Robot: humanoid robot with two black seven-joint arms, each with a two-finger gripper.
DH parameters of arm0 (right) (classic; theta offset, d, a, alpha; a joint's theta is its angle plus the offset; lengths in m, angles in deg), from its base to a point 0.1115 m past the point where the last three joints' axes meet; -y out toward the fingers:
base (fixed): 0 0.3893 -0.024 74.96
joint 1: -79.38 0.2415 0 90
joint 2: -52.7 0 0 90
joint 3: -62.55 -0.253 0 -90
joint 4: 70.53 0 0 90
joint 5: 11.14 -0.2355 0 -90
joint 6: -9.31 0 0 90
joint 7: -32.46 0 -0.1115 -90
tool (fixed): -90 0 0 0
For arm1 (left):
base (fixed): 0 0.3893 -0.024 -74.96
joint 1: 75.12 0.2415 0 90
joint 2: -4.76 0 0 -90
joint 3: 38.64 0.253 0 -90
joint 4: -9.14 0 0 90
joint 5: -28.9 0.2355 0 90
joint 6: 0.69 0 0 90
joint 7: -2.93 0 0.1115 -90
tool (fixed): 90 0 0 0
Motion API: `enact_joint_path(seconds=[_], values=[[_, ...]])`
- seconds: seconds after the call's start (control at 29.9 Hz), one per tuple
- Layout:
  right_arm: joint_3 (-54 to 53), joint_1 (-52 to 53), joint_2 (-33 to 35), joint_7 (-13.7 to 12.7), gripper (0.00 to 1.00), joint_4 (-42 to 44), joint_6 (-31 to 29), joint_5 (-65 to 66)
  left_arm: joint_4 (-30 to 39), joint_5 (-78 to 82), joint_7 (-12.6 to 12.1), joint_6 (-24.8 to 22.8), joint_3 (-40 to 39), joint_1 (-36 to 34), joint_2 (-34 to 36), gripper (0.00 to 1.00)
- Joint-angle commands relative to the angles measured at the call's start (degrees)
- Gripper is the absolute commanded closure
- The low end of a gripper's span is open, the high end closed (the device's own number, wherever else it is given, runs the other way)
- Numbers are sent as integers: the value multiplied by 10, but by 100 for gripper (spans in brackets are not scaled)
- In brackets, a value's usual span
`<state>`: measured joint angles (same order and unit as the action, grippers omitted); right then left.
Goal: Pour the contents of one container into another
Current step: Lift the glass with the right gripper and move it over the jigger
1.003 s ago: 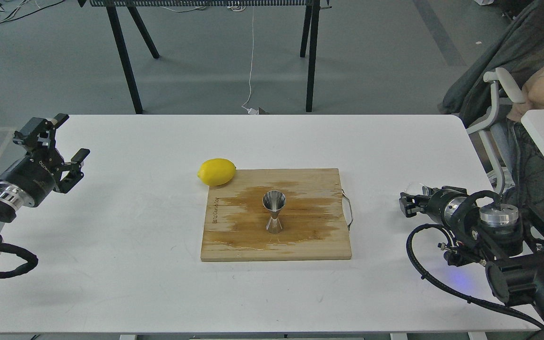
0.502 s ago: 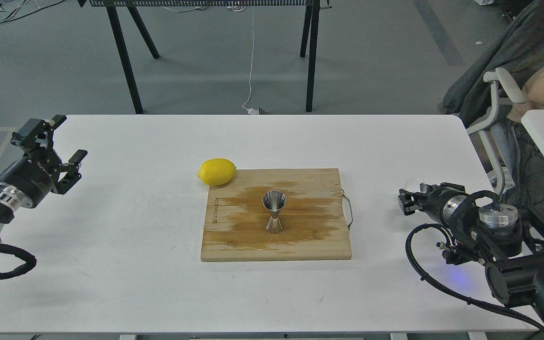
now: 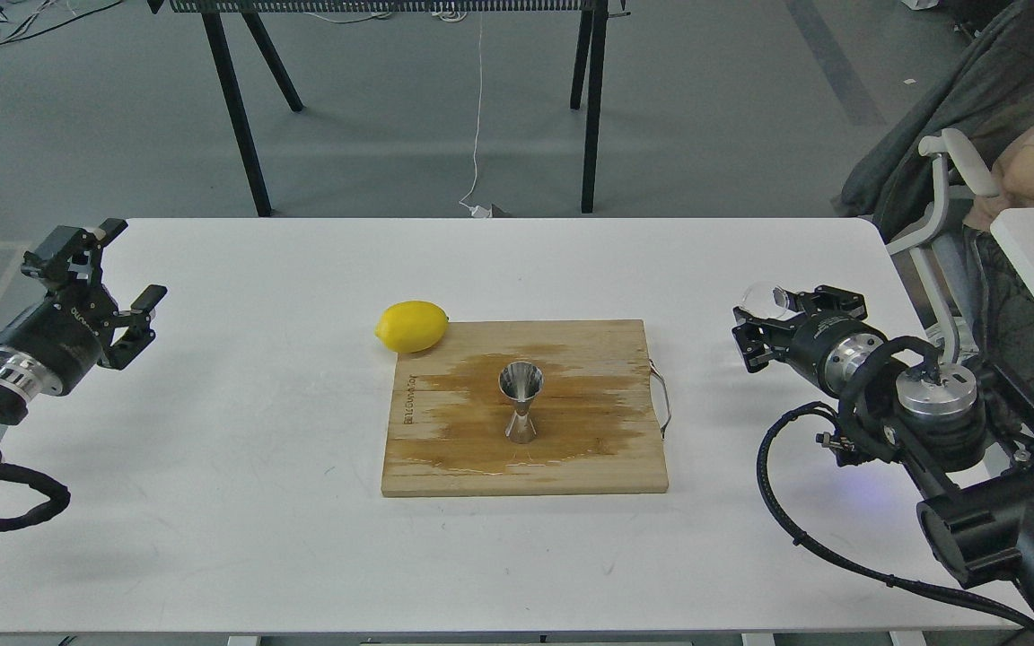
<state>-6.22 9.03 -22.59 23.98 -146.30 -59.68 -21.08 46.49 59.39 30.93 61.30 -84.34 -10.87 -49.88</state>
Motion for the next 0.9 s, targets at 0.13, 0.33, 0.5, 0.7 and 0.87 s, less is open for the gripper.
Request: enact_joint_path(seconds=[0.13,0.33,0.5,0.7,0.87], values=[[64,3,-2,0,53,-102,-12,101,0,-1,0,0,0,0,-2,1],[132,7,-6,1,53,-108,-32,177,0,-1,0,0,0,0,-1,1],[186,18,-6,8,54,-118,-39,228,0,-1,0,0,0,0,-2,1],[244,42,-6,21,54,-122,-41,267,0,0,0,0,0,0,-8,1],[275,56,-7,27,54,-121,-47,294,0,0,0,0,0,0,-8,1]])
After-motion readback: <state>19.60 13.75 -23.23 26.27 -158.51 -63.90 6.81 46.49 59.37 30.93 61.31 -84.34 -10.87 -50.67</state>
